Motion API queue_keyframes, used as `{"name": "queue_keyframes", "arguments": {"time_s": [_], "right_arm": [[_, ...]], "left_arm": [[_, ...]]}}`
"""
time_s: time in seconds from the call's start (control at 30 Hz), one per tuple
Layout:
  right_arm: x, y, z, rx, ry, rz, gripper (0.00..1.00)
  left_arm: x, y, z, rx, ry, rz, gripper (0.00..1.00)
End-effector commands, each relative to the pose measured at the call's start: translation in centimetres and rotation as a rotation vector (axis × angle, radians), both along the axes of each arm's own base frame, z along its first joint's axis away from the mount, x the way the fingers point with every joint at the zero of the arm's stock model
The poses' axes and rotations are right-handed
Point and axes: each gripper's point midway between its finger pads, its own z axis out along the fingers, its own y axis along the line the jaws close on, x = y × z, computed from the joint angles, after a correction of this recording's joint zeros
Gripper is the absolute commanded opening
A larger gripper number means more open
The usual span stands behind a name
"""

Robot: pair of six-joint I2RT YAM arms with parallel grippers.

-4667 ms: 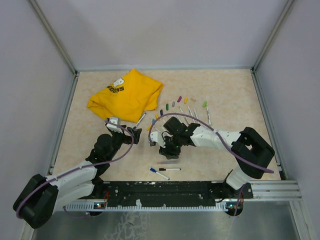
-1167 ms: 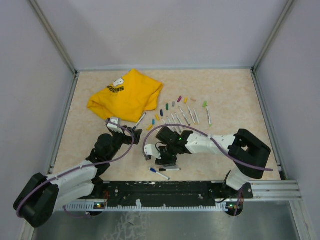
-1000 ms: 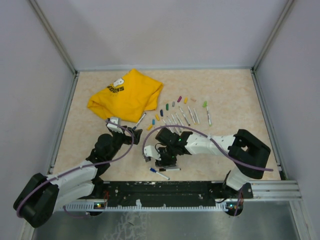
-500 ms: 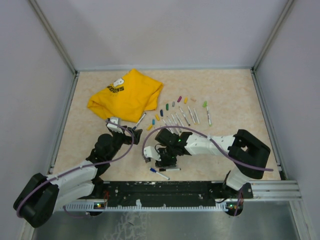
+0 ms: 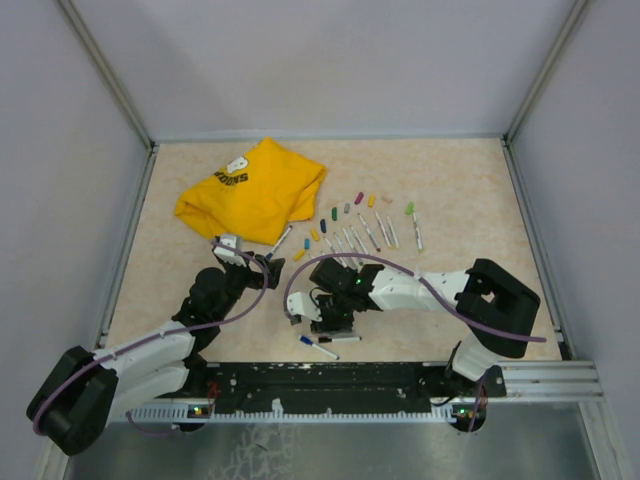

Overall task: Open the pen caps
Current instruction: Pick up the pen from the center of the board.

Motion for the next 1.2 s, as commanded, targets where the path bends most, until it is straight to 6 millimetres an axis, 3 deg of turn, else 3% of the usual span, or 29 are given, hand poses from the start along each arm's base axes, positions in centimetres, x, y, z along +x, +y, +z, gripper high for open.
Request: {"name": "queue_keyframes", "arguments": {"time_s": [0.0, 1.17], "right_arm": [[-0.51, 0.48, 0.11, 0.019, 0.002, 0.029, 0.39], [-0.4, 0.28, -0.37, -0.008, -0.041, 0.036, 0.38]], "left_arm": [[0.32, -0.28, 1.39, -0.025, -0.028, -0.004, 1.0], [0.34, -0.29, 1.44, -0.025, -0.029, -0.005, 1.0]]}}
